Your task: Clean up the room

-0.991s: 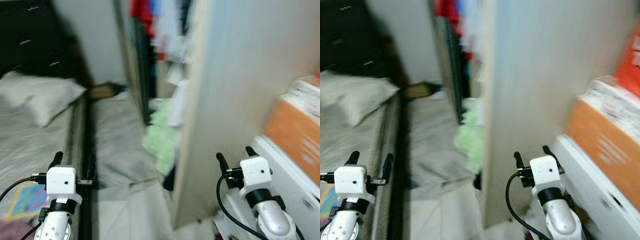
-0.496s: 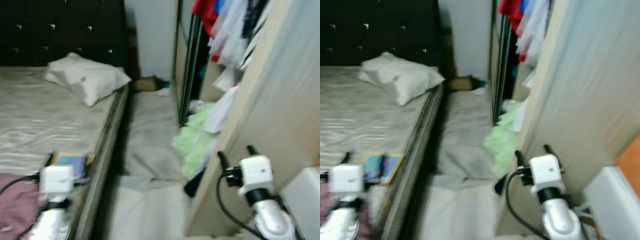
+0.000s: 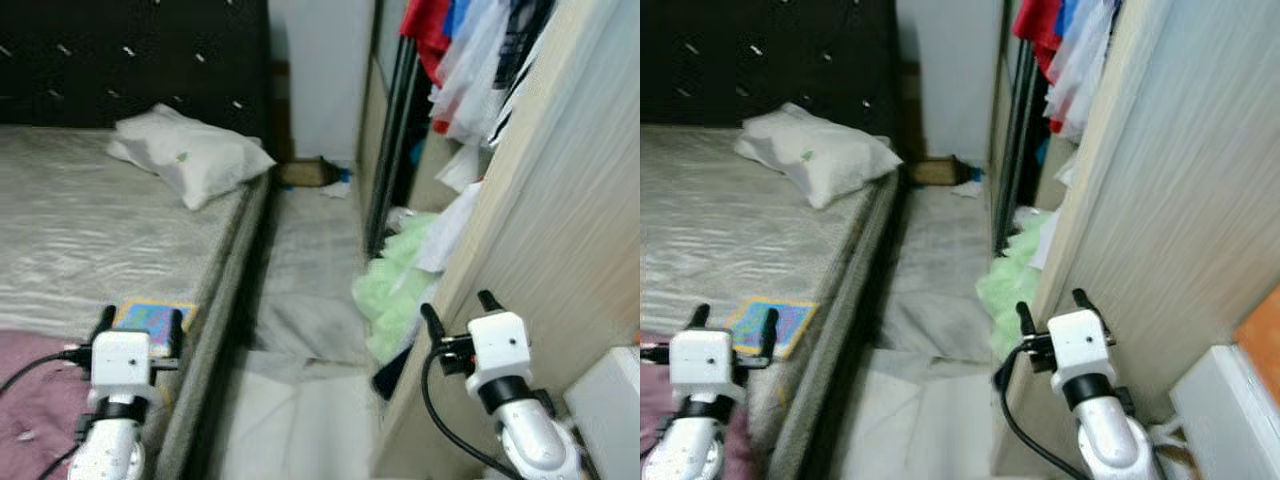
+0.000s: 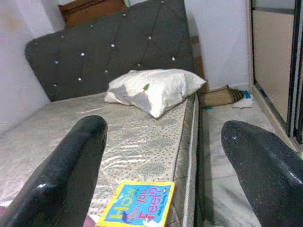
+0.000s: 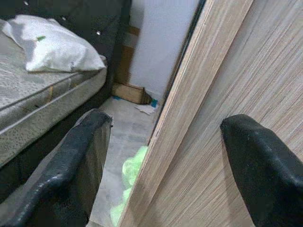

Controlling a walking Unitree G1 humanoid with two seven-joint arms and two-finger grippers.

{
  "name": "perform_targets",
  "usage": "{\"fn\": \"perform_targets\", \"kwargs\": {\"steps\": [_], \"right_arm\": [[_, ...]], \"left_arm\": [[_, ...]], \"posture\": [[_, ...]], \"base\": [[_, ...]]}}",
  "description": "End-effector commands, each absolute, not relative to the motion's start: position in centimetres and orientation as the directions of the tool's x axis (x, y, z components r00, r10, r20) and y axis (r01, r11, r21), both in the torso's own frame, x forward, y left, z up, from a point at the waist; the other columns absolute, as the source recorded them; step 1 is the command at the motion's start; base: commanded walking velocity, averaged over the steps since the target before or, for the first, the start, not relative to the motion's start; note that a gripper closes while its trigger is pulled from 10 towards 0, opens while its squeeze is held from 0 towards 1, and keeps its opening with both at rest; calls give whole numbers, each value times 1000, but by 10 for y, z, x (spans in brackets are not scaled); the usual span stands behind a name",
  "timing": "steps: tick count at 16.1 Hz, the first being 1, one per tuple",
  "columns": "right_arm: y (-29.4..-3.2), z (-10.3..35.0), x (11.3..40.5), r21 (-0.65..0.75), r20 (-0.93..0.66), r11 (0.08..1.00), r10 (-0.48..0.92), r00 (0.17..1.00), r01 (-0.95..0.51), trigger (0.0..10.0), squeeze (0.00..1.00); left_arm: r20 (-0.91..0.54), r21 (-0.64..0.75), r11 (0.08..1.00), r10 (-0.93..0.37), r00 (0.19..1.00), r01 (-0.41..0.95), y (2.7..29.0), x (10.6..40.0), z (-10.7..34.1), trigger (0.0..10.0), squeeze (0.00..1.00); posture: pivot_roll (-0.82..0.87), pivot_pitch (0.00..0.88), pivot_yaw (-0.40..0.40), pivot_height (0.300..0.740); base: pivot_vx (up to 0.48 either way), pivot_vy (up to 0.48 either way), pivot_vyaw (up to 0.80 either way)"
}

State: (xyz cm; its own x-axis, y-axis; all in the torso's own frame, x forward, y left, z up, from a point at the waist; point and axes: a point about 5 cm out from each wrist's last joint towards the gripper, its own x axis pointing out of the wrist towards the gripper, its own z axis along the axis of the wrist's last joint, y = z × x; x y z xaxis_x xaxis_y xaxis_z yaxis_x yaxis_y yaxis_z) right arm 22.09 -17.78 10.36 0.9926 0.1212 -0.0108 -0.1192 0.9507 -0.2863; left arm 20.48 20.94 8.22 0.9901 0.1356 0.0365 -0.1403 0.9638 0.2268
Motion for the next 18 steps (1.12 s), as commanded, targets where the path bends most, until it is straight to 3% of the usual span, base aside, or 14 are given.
{"fn": "perform_targets", "kwargs": {"steps": [1,12,18], "right_arm": [[-173,105,226,-279,-11,951,139,990,-136,10000,0],[-174,104,226,-269,-12,955,128,992,-126,10000,0],[-175,103,226,-270,-17,954,128,992,-128,10000,0]], "left_arm": [[49,246,960,124,991,-132,210,206,86,10000,0],[39,239,964,111,993,-117,209,208,84,10000,0],[31,230,967,106,994,-110,208,209,83,10000,0]], "posture": [[-61,0,-25,740],[-63,0,-22,740],[-63,0,-22,740]], "base": [[0,0,0],[0,0,0],[-259,0,0]]}}
